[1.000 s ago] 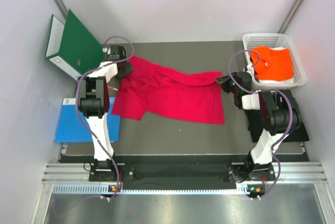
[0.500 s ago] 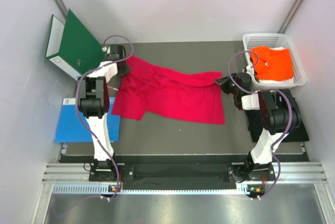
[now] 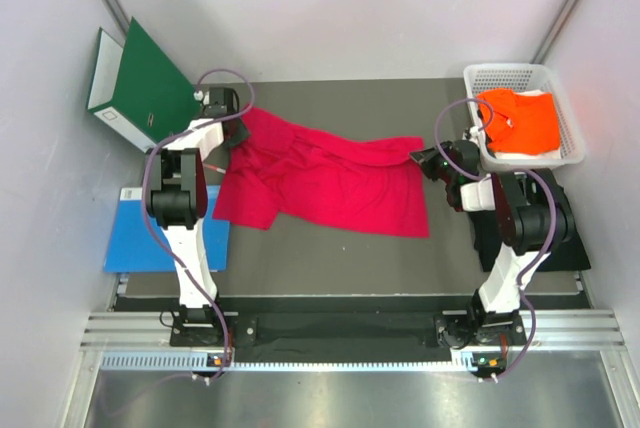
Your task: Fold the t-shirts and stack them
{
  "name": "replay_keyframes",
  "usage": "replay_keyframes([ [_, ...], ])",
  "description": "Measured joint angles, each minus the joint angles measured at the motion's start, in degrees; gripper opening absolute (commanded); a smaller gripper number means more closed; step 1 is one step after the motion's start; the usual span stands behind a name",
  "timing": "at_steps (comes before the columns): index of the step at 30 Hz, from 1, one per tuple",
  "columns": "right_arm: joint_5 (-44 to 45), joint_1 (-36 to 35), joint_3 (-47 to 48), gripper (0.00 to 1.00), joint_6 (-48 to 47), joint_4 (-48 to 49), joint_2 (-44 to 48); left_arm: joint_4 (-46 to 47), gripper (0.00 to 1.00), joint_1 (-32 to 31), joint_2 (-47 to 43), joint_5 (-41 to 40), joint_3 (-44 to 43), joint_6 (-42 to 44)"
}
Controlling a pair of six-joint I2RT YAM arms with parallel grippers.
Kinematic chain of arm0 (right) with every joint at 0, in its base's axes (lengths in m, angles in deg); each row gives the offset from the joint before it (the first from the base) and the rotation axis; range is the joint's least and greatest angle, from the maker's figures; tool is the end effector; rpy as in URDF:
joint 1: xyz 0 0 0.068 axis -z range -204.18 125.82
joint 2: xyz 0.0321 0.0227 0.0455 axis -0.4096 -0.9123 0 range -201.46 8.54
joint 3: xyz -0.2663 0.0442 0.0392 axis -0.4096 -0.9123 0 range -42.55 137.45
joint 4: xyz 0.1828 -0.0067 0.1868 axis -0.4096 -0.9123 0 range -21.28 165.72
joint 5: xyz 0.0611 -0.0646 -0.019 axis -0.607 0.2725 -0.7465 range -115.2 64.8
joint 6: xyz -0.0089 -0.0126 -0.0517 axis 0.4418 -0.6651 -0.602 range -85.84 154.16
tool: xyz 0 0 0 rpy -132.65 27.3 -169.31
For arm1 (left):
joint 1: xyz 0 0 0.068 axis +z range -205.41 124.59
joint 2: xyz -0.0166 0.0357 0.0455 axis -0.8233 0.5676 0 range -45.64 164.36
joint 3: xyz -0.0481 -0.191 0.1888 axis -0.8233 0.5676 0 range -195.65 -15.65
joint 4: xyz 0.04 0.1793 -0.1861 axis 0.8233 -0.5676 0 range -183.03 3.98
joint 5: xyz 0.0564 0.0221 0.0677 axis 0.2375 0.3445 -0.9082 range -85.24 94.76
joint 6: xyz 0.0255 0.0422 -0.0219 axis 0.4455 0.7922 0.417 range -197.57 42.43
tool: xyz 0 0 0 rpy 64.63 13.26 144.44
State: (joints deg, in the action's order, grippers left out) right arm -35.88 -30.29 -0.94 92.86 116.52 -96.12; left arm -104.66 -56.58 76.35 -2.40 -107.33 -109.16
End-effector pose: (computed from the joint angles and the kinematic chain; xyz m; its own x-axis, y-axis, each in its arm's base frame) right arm 0.3495 0.0440 0.1364 -0.4307 0.7984 -0.4208 0.1788 0.5325 0.8273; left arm 0.4735 -0.0051 0.1831 -0.6099 -0.5075 -0.6087 -0.4475 0.8544 -0.2641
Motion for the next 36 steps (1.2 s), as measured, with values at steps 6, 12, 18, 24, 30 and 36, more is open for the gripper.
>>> replay_keyframes([
  [6,-0.15,0.00,0.00,0.01,0.00,0.11,-0.17,1.07,0.41,0.00,-1.09,0.00,1.53,-0.02],
  [12,-0.39,0.00,0.00,0.01,0.13,0.39,-1.60,3.02,0.41,0.00,-3.10,-0.22,2.40,0.00],
  [18,-0.85,0.00,0.00,0.01,0.46,0.81,-2.86,4.59,0.42,0.00,-3.54,-0.20,2.99,0.00],
  [24,-1.09,0.00,0.00,0.01,0.44,1.18,-2.89,5.05,0.42,0.00,-3.04,0.07,2.91,0.00],
  [30,-1.20,0.00,0.00,0.01,0.46,1.31,-2.99,5.05,0.00,0.00,-1.97,0.09,2.51,-0.15],
  [36,-1.27,0.00,-0.02,0.00,0.48,1.64,-3.80,5.14,0.00,0.00,-1.95,-0.07,2.51,0.02],
])
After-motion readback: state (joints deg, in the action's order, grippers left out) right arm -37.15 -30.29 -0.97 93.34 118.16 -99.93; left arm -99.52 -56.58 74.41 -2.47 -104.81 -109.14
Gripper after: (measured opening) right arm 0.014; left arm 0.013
